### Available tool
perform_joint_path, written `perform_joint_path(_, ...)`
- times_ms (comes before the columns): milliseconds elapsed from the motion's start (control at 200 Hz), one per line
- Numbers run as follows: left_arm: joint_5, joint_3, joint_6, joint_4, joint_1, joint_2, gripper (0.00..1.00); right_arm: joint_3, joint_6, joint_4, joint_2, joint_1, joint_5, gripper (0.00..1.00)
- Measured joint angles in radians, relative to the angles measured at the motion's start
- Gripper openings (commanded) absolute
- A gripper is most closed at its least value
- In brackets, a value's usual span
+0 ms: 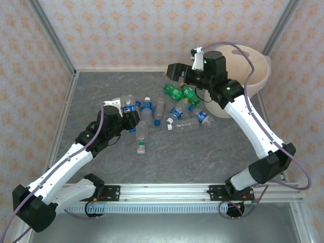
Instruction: Put the plastic bottles in the bin
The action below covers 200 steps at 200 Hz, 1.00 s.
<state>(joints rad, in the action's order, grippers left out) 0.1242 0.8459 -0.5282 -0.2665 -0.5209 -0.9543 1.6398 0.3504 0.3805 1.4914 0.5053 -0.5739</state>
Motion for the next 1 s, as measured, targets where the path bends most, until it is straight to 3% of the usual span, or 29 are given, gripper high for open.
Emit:
perform_joint_path(345,0.0,0.062,0.041,0.034,-0.069,-0.051,0.49,0.015,-0.015,0.016,0.105,0.174,-0.056,0.81)
perform_joint_path(1001,0.029,0.072,0.059,0.048,-0.075,-0.052,0.47,0.045,-0.012,0.024,0.204,0.22,-0.157,0.76)
